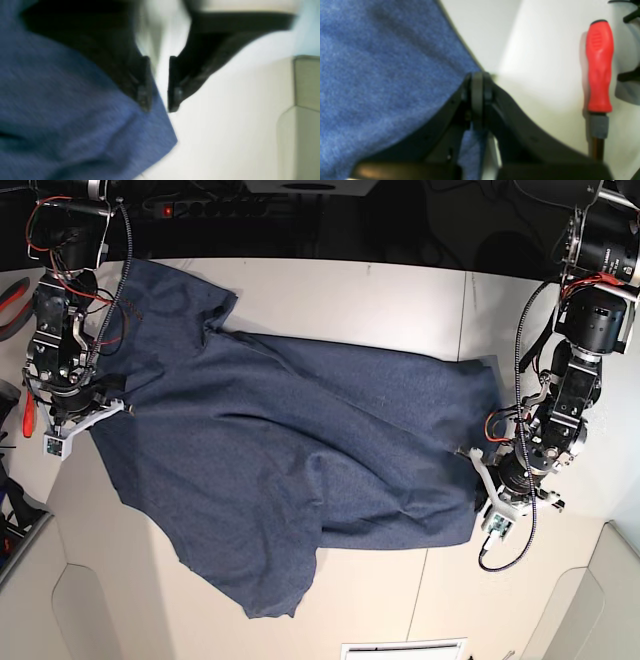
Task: Layout the t-shirt on the table in an organized manner, then fold the t-shirt properly
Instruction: 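Drag the held shirt edge outward with the left gripper and release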
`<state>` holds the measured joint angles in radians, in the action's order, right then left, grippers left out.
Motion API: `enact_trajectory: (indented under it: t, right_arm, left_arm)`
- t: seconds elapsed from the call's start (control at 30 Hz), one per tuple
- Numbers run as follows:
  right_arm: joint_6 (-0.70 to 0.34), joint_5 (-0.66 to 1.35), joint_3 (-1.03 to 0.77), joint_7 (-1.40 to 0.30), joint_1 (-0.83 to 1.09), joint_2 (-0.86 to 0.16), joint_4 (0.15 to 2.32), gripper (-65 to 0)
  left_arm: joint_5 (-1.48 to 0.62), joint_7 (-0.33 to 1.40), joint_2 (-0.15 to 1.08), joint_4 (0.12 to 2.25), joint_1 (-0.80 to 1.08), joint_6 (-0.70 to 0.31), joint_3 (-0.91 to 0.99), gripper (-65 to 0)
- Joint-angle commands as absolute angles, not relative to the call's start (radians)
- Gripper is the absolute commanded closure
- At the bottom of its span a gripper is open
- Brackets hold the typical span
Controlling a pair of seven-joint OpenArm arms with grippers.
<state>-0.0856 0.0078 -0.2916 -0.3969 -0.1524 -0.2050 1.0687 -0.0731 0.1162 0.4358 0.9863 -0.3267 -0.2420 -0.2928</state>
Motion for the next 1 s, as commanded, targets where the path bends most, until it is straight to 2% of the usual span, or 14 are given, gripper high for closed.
enact_trajectory:
  t: [0.0,0.17,0.37,0.6,0.63,0.67,0.77,0.97]
  right_arm:
    - [-0.086,0.009,-0.296,-0.448,-0.152,-0.213,1.069,0.0]
    - [-0.086,0.012,-0.296,-0.448,-0.152,-0.213,1.069,0.0]
    - [-0.086,0.012,-0.295,-0.448,-0.152,-0.213,1.069,0.0]
    - [-0.086,0.012,-0.295,-0.448,-0.152,-0.213,1.069,0.0]
    - [-0.086,0.012,-0.295,-0.448,-0.153,-0.213,1.069,0.0]
    - [-0.086,0.012,-0.295,-0.448,-0.153,-0.213,1.069,0.0]
    - [-0.086,0.012,-0.295,-0.448,-0.154,-0.213,1.069,0.0]
    - [-0.086,0.011,-0.295,-0.450,-0.154,-0.213,1.069,0.0]
  left_arm:
    - [-0.093,0.130,0.447,1.005,-0.346,-0.271,-0.287,-23.8]
    - [-0.157,0.253,0.450,0.992,-0.346,-0.358,-0.287,-25.4]
    - [-0.197,0.308,0.485,0.981,-0.345,-0.388,-0.287,-25.4]
    - [-0.285,0.397,0.533,0.981,-0.346,-0.477,-0.287,-25.1]
    - [-0.296,0.403,0.533,0.981,-0.346,-0.494,-0.287,-23.4]
    - [-0.300,0.405,0.533,0.981,-0.345,-0.496,-0.287,-18.8]
    - [-0.348,0.404,0.532,0.983,-0.346,-0.533,-0.287,0.0]
    - [-0.461,0.435,0.561,1.072,-0.345,-0.662,-0.286,0.0]
